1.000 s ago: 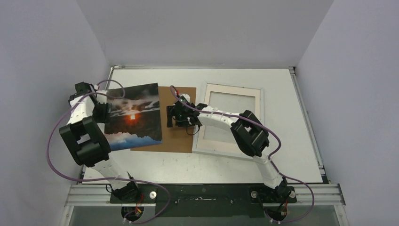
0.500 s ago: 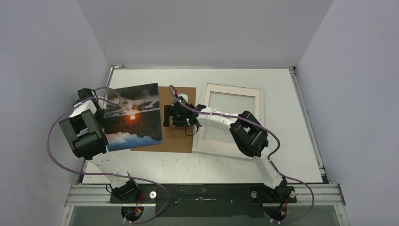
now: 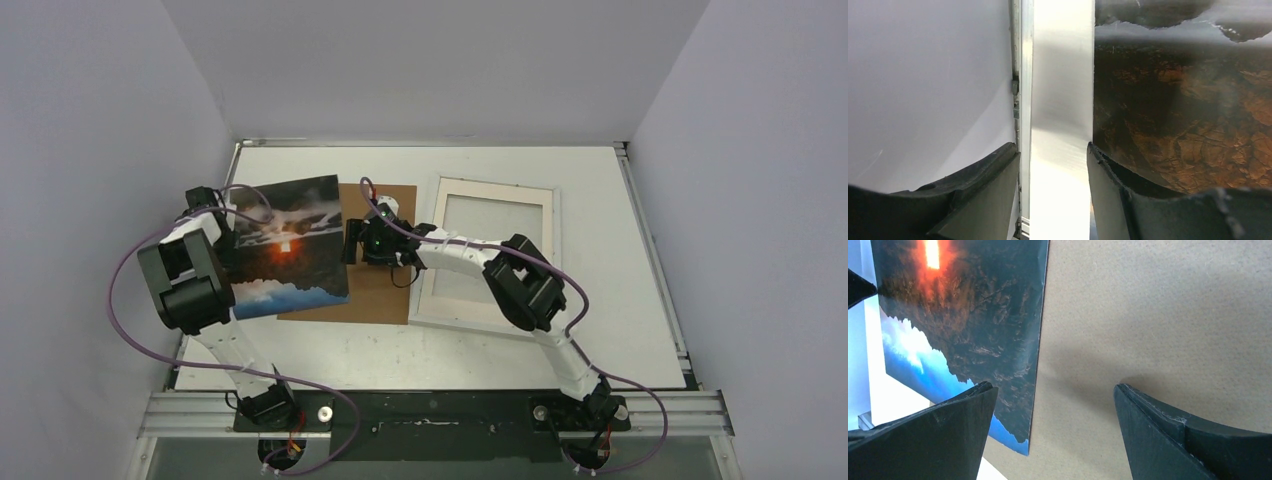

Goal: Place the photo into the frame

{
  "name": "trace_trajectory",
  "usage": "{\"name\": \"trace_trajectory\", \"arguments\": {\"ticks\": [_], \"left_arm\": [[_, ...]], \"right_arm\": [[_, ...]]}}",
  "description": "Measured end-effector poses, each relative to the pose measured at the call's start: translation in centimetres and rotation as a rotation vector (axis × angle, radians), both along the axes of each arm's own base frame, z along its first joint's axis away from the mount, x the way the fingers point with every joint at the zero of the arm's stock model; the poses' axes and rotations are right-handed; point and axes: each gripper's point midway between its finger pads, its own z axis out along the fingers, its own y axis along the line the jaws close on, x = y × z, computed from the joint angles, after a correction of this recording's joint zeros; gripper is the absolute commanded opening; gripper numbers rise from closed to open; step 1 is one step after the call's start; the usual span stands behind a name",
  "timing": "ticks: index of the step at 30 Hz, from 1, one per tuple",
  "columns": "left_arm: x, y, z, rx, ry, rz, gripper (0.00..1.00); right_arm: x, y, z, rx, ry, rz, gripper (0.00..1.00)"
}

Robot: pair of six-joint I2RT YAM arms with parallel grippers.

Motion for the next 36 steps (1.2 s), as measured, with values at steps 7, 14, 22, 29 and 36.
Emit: {"name": "trace_trajectory", "arguments": {"ticks": [7,14,22,29,36], "left_arm": [[0.0,-1.5,-0.2,-0.005,-0.012,-0.029,0.51],[-0.4,-3.2,-0.3,-0.053,-0.022,-0.062,0.50],[-0.7,-5.9,-0.4,-0.099,-0.010,-0.121,0.50],[-0.6,-6.2,-0.5,-0.103,-0.010,-0.118,0.50],[-0.6,-6.5,-0.5,-0.104,-0.006,-0.123,0.49]], "right_arm": [[0.7,1.1,0.0,0.045,0.001,-0.011,0.90],[0.7,1.2,0.1,0.055,0.007,-0.018,0.90],[0.5,1.9,0.1,0.075,0.007,-0.012,0.90],[-0.4,3.0,0.1,0.121,0.008,0.011,0.90],[-1.7,4.3,0.7,0.233,0.074,0.041,0.90]]}}
